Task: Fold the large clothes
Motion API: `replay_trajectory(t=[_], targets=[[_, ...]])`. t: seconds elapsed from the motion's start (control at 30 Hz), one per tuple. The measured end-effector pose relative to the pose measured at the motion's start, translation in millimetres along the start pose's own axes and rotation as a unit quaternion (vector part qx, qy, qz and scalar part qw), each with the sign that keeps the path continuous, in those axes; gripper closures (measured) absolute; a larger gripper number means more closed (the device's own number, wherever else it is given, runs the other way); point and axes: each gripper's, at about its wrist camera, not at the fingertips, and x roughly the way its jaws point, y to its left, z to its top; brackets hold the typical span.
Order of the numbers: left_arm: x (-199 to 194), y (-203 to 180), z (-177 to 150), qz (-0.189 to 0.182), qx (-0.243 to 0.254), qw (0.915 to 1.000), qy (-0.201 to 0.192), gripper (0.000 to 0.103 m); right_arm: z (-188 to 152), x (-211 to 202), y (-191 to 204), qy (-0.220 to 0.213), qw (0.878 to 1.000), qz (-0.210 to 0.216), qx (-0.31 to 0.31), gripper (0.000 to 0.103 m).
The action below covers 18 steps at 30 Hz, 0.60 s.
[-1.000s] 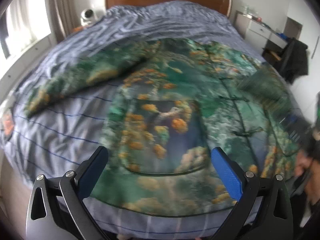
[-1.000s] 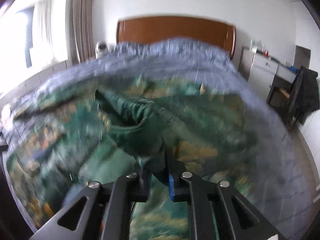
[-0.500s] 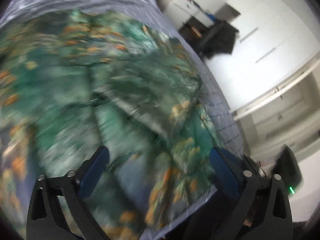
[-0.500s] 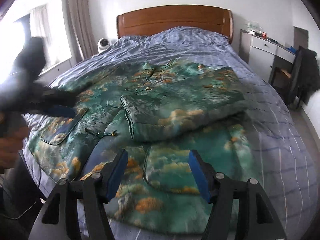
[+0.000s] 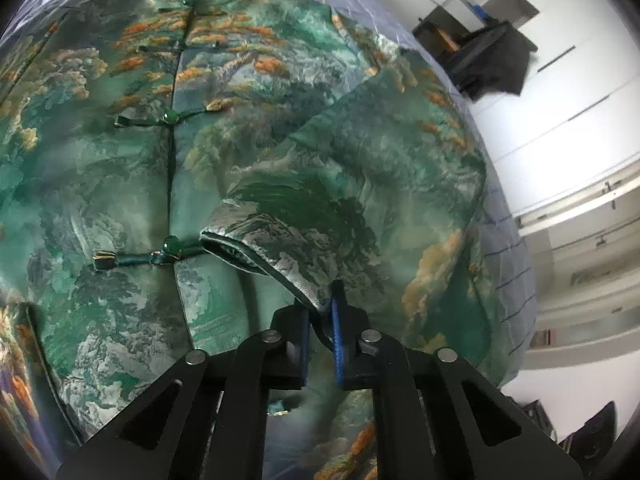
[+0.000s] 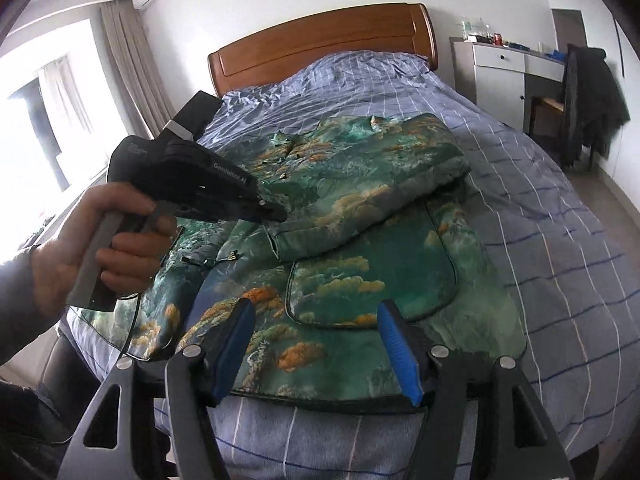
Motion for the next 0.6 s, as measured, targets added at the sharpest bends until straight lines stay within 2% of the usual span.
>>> replay_trajectory(t=[0.1, 0.2, 0.3, 0.43, 0.53, 0.6], targets=[[-19, -2, 9, 0.004, 0.012, 0.9997, -0.022, 0.098, 0, -5, -2, -0.009, 1.000, -0.003, 0.003, 0.038], [-39, -6, 31, 0.019, 0.036, 0.9974, -0.059, 0.098, 0, -11, -6, -0.019, 1.000, -0.011, 0.005, 0.038], [-64, 3, 67, 0.042, 0.040, 0.9933, -0.100, 0.098, 3, -14, -14, -0.023, 0.999, -0.019, 0.012, 0.038], [-84, 31, 108, 0.067, 0.024, 0.9884, -0.134, 0.098, 14, -17, -23, -0.028, 0.999, -0.029, 0.014, 0.038], [-66, 58, 128, 0.098, 0.009, 0.9858, -0.135, 0.098, 32, -13, -31, -0.028, 0.999, -0.040, -0.001, 0.038], [-43, 75, 133, 0.111, -0.005, 0.9866, -0.120, 0.098, 51, -3, -39, -0.022, 0.999, -0.043, -0.021, 0.038]])
